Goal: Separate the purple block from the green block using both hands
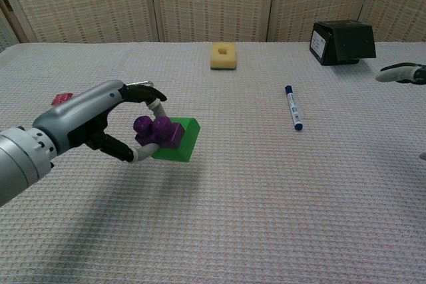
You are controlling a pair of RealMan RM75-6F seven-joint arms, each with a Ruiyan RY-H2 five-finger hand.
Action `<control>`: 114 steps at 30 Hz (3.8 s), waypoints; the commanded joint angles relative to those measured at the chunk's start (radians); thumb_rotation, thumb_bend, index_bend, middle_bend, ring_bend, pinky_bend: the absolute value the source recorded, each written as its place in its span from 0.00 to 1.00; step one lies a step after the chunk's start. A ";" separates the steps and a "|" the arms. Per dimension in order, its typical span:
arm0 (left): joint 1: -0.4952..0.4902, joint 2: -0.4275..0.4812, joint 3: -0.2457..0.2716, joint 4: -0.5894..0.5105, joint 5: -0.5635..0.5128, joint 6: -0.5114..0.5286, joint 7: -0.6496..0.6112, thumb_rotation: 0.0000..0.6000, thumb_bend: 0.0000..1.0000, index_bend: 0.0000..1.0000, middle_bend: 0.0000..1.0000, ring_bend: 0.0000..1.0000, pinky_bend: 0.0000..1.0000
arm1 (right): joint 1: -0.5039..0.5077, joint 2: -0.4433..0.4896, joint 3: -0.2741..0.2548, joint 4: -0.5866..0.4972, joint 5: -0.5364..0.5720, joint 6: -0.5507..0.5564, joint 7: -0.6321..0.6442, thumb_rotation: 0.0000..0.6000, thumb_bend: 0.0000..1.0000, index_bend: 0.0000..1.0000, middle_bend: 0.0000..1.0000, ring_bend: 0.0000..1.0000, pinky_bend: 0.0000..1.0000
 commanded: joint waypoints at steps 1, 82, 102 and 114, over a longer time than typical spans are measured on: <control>0.001 0.002 -0.019 -0.026 -0.013 0.011 0.019 1.00 0.46 0.80 0.19 0.00 0.00 | 0.103 -0.165 -0.031 0.151 -0.115 -0.011 0.304 1.00 0.30 0.00 0.00 0.00 0.00; -0.091 -0.001 -0.104 -0.256 -0.280 0.087 0.241 1.00 0.46 0.81 0.23 0.00 0.00 | 0.294 -0.950 0.159 0.706 0.138 0.061 0.776 1.00 0.30 0.56 0.08 0.14 0.00; -0.097 0.011 -0.127 -0.246 -0.270 0.088 0.217 1.00 0.46 0.81 0.23 0.00 0.00 | 0.291 -0.922 0.189 0.653 0.166 0.058 0.709 1.00 0.30 0.98 0.30 0.30 0.00; -0.103 0.023 -0.144 -0.237 -0.256 0.089 0.198 1.00 0.46 0.81 0.23 0.00 0.00 | 0.270 -0.915 0.174 0.689 0.169 0.060 0.728 1.00 0.30 0.99 0.30 0.30 0.00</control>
